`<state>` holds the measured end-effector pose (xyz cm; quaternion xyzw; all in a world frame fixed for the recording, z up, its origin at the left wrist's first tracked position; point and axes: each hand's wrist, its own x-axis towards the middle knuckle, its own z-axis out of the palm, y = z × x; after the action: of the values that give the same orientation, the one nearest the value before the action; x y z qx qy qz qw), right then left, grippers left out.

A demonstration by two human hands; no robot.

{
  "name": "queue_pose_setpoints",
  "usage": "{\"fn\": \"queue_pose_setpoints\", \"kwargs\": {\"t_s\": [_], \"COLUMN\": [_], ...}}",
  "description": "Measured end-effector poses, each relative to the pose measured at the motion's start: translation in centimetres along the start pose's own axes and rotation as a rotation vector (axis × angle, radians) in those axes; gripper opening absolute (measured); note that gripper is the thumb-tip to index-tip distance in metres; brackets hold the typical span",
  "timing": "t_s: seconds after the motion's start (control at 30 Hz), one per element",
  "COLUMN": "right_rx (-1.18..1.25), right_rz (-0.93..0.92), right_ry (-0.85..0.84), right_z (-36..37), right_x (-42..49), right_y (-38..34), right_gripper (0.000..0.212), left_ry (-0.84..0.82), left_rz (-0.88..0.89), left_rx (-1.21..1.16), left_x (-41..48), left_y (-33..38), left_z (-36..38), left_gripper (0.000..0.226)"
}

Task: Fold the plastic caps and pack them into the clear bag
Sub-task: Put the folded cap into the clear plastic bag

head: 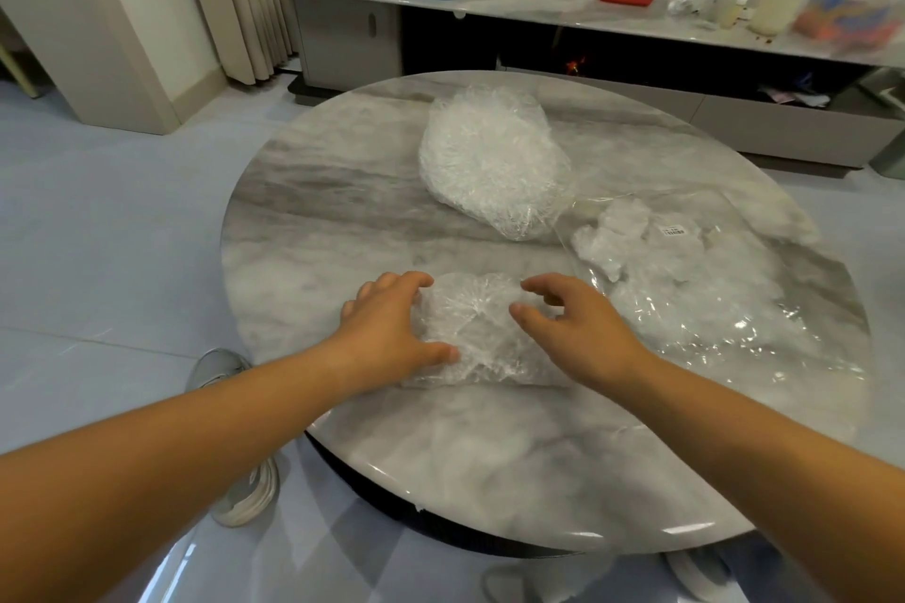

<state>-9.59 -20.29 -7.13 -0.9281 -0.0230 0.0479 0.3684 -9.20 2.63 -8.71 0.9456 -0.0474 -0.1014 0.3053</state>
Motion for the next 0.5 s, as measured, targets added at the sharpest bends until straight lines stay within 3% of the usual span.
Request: {"fn": "queue_pose_setpoints", "kwargs": {"t_s": [0.2, 0.5], "right_rx": [0.115, 0.297], "right_rz": [0.054, 0.197], "right_ry": [0.044, -0.112], "right_z": [-0.3, 0.3], "right_x": [2.9, 4.8], "right_y": [-1.2, -1.5], "right_gripper": [0.033, 0.056], "left_ry": [0.005, -0.016], "left_rz": [0.006, 0.063], "left_rx": [-0.044, -0.069], "left_x": [0.5, 0.3], "left_y": [-0.2, -0.5], "left_z": [0.3, 0.0], "left_gripper": [0.098, 0.104]}}
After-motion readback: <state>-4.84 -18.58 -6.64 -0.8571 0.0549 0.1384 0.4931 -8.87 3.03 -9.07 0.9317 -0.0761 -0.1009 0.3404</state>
